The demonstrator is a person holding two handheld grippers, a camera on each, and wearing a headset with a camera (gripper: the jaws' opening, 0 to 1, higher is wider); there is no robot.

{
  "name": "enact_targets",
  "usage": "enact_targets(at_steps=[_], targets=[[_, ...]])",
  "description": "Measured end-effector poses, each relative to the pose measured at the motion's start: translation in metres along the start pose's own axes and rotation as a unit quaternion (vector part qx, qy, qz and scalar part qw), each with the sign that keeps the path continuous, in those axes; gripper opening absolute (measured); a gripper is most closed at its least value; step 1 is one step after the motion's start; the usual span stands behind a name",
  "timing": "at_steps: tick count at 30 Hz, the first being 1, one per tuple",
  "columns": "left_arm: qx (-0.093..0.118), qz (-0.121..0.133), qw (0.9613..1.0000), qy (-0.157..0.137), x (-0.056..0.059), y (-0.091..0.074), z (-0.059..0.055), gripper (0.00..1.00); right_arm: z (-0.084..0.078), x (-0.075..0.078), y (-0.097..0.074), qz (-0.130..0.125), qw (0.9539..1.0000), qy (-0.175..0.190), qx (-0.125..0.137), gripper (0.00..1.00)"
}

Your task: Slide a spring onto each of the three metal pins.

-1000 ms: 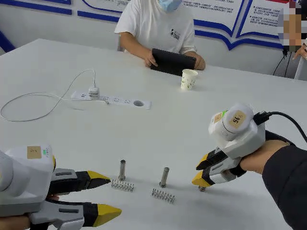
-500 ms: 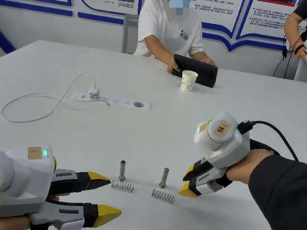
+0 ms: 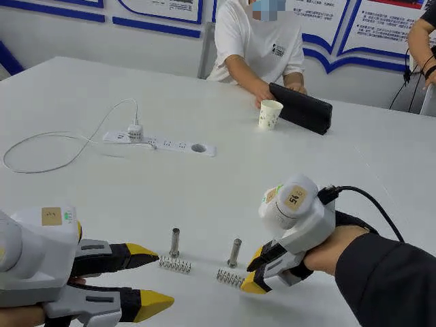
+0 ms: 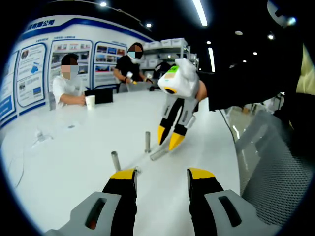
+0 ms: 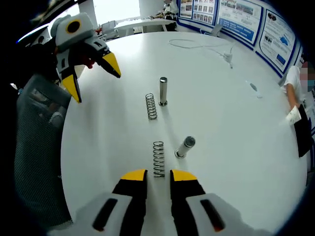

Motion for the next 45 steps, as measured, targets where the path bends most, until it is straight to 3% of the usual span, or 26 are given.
enact_targets(at_steps=[25, 34, 45], targets=[[-0.001, 0.001, 1.0, -0.002, 0.002, 0.001, 0.0, 0.41, -0.001, 0.0, 0.017, 0.008, 0.9998, -0.004, -0.016, 0.13], [-0.002, 0.0, 1.0, -0.001, 0.003, 0.001, 0.0, 0.41, 0.0, 0.0, 0.016, -0.003, 0.9997, -0.016, -0.019, 0.12], [-0.008, -0.009, 0.9999, 0.002, 0.006, 0.007, 0.0, 0.4, 0.001, -0.01, 0.004, 0.004, 0.9996, -0.022, -0.02, 0.11]])
Point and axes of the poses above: the centre of the closed fingertips' face, and the gripper's own axes: y roughly forward along the fingers, x roughly to its right, z roughly out of its top, the point moved 9 cm from there along -y, roughly backward along the fingers, and after that the axes turned 10 degrees about -y, right-handed, at the moved point
